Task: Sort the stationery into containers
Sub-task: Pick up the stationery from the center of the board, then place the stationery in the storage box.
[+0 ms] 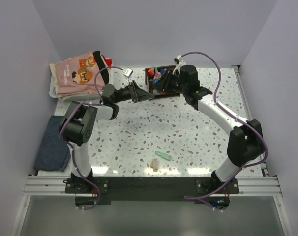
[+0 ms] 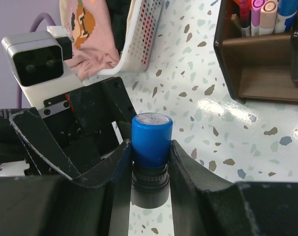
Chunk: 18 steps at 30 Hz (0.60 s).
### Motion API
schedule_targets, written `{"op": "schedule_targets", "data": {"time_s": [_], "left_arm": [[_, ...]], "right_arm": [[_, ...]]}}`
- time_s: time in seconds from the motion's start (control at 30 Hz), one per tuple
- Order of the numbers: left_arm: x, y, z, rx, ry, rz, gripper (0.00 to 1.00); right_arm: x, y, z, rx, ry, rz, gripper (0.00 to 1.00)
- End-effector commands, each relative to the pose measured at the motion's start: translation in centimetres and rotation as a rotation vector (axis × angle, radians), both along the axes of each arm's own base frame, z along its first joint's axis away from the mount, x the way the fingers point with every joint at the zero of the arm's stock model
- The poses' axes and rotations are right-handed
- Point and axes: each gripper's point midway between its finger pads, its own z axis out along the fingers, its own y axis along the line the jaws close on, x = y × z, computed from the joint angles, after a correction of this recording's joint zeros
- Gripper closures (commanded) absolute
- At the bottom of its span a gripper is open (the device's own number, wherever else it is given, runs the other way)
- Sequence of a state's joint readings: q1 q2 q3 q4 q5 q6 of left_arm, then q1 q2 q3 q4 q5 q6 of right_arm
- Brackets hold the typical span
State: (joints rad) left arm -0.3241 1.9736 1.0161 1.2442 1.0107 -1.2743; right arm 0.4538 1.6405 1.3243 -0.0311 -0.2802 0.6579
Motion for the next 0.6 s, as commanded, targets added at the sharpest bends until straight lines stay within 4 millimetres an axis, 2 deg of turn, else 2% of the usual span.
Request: {"op": "schedule_targets", "data": {"time_s": [0.0, 0.33, 0.57], "left_arm": [[0.8, -0.3, 2.2, -0.042, -0.080, 0.005, 0.30], [1.1, -0.4, 2.2, -0.045, -0.069, 0.001, 0.33], [1.1, -0.6, 1.9, -0.043, -0.060, -0.009, 0.42]], "right_arm": [[0.0, 1.1, 1.7, 0.036, -0.041, 0.023, 1.00], [-0.3, 2.2, 1.0, 0.027, -0.033, 0.046, 1.00], [0.6, 2.7, 0.7, 0.027, -0.038, 0.048, 1.00]]}}
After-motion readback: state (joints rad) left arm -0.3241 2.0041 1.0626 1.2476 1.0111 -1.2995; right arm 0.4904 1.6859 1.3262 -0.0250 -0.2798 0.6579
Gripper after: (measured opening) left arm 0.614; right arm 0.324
